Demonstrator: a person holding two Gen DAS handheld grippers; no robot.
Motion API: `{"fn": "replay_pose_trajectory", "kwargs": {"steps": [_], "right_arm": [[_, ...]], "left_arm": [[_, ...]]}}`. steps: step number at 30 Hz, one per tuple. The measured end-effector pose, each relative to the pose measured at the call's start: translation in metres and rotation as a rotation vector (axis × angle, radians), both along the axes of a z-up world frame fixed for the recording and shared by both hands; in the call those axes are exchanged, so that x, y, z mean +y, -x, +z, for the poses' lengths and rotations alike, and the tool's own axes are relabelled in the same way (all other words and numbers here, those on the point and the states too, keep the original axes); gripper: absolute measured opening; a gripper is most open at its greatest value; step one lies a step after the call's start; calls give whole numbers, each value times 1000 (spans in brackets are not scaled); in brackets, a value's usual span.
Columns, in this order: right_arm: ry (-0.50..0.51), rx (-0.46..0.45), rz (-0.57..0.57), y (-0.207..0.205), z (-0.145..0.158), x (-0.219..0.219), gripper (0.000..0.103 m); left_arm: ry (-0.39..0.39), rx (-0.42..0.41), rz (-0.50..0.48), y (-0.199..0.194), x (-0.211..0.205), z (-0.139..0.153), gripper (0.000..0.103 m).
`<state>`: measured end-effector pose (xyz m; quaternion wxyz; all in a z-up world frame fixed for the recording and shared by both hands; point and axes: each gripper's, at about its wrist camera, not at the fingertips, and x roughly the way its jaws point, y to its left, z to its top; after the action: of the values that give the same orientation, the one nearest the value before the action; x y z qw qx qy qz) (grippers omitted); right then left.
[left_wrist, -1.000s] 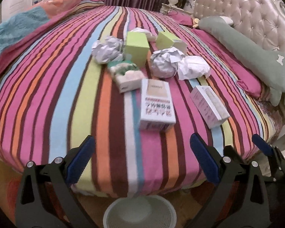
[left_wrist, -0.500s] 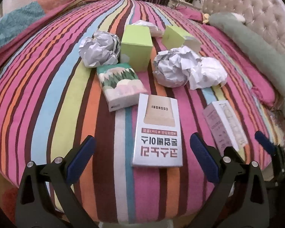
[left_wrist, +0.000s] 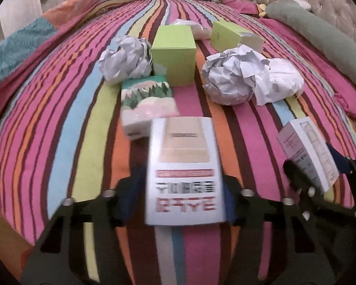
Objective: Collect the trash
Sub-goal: 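Grasp the white COSNORI box with the left tool while the right tool grasps the Your Skin Dress box, then carry both boxes over the wastebasket and open both tools to drop them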
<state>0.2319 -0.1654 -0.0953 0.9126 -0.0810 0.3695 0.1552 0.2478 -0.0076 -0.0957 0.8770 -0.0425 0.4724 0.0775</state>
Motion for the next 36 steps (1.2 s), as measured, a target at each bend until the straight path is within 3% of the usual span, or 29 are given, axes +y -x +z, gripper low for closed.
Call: {"fn": "replay_pose_trajectory", "kwargs": {"steps": [3, 14, 25, 32, 36], "right_arm": [[-21, 20, -24, -2, 2, -2, 45], [-131, 61, -85, 10, 29, -26, 45], [-196, 142, -54, 81, 48, -36, 45], [-187, 234, -15, 133, 34, -30, 45], [-211, 342, -39, 148, 15, -28, 45]], "left_arm": [[15, -4, -4, 0, 3, 1, 48], [39, -56, -56, 25, -2, 19, 47], [84, -75, -162, 93, 3, 38, 47], [101, -6, -236, 154, 3, 24, 47], [138, 77, -267, 179, -2, 0, 47]]}}
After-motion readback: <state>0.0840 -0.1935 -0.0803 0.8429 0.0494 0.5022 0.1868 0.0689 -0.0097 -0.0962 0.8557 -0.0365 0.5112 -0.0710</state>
